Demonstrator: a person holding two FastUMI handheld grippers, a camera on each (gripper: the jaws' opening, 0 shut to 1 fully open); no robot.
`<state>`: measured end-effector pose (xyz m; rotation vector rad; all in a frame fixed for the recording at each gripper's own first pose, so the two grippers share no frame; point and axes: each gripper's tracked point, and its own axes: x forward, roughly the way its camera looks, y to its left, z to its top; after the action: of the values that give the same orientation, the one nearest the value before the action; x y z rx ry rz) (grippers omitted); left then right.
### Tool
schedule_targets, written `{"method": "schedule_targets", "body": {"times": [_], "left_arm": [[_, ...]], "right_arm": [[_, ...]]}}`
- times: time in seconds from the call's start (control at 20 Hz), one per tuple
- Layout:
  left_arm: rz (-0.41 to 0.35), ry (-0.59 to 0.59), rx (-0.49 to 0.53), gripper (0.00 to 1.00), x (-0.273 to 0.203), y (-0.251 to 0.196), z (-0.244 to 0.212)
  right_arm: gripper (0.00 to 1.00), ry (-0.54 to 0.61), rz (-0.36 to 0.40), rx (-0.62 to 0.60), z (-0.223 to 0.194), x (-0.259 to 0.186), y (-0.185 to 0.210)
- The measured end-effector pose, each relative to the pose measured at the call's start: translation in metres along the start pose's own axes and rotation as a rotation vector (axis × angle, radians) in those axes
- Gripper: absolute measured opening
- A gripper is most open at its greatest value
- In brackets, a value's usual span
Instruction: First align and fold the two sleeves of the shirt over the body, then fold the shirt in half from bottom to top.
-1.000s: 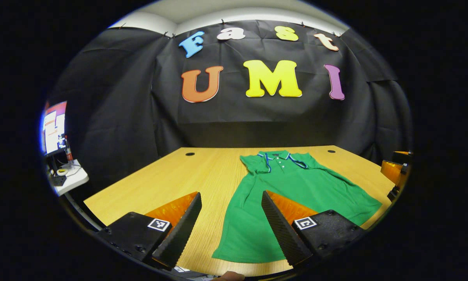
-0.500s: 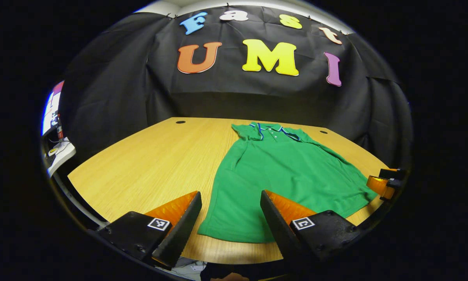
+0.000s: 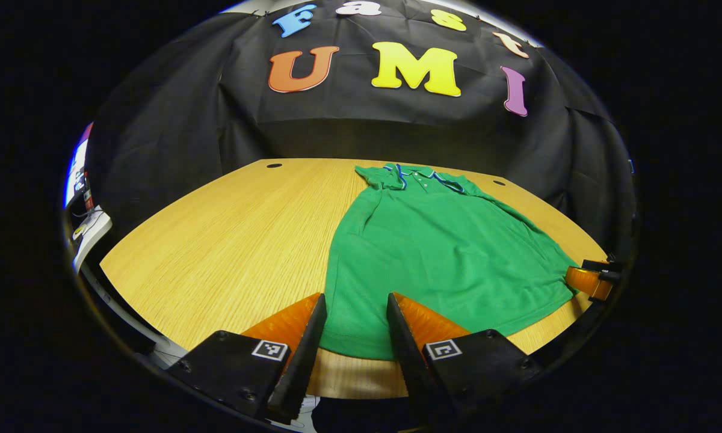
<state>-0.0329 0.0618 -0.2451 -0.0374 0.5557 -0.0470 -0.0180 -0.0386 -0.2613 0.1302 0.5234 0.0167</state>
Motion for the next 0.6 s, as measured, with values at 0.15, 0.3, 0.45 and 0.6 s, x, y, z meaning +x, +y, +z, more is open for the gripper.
{"method": "schedule_targets", "body": {"times": [0.15,0.3,0.45,0.6], "left_arm": [[0.053,0.007,-0.006,0.61,0.000,0.015,-0.001],[0.062,0.015,0.004,0.62,-0.002,0.018,-0.001],[0.071,0.018,0.015,0.62,-0.003,0.024,-0.002],[0.103,0.024,0.011,0.61,-0.004,0.036,-0.003]], "right_arm": [[0.93,0.004,0.007,-0.001,0.000,0.000,0.000],[0.94,0.004,0.009,-0.009,0.001,0.001,0.000],[0.93,0.001,0.013,-0.008,0.001,0.001,0.000],[0.93,0.001,0.015,-0.010,0.001,0.002,-0.001]]}}
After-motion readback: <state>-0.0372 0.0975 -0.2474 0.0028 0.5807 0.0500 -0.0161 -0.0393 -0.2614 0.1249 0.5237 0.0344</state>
